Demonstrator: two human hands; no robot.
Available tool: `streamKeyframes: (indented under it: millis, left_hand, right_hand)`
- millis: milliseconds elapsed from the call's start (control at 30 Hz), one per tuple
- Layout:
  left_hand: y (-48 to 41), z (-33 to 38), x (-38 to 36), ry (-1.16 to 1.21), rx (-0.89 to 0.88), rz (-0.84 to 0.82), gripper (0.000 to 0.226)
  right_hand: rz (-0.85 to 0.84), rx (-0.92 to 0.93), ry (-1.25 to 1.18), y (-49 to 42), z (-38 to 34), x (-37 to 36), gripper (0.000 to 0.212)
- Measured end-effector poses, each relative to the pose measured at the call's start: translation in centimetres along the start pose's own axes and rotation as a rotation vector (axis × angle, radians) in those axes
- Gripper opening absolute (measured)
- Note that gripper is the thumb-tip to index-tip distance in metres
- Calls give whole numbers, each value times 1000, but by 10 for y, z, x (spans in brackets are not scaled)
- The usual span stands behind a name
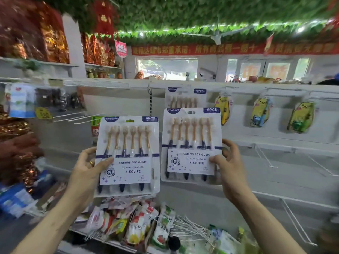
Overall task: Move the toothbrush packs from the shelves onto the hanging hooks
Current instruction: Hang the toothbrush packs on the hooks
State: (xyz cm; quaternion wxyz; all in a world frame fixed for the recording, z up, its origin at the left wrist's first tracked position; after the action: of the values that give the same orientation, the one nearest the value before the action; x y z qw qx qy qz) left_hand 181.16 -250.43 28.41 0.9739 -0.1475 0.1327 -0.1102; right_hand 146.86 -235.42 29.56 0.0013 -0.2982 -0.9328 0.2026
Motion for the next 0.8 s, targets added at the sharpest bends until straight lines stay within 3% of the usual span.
streamKeyframes:
  millis: [233,467,800]
  left_hand:
    - [-67,-2,-12,41,-14,-72,48]
    - [-136,-14,-14,51,-89,-130,56]
    - [-192,-44,-12,131,-61,-187,55]
  right_hand:
    - [51,65,-32,-50,12,-19,55]
    - [69,100,-65,-96,35,-38,58]
    - [100,128,-49,-146,41,-59,60]
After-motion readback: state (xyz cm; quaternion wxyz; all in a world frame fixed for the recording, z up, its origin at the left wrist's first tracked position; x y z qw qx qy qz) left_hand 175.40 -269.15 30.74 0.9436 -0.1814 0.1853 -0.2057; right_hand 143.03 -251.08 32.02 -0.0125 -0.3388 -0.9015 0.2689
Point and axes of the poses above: each hand's wrist, its own y-axis away from the middle knuckle, its own x-axis out of the back of the hand, z = x × y, the point moved 1 cm from there along -y, towards the middle knuckle, and after that the axes turned 6 degrees about -z, right-handed, at the moved point
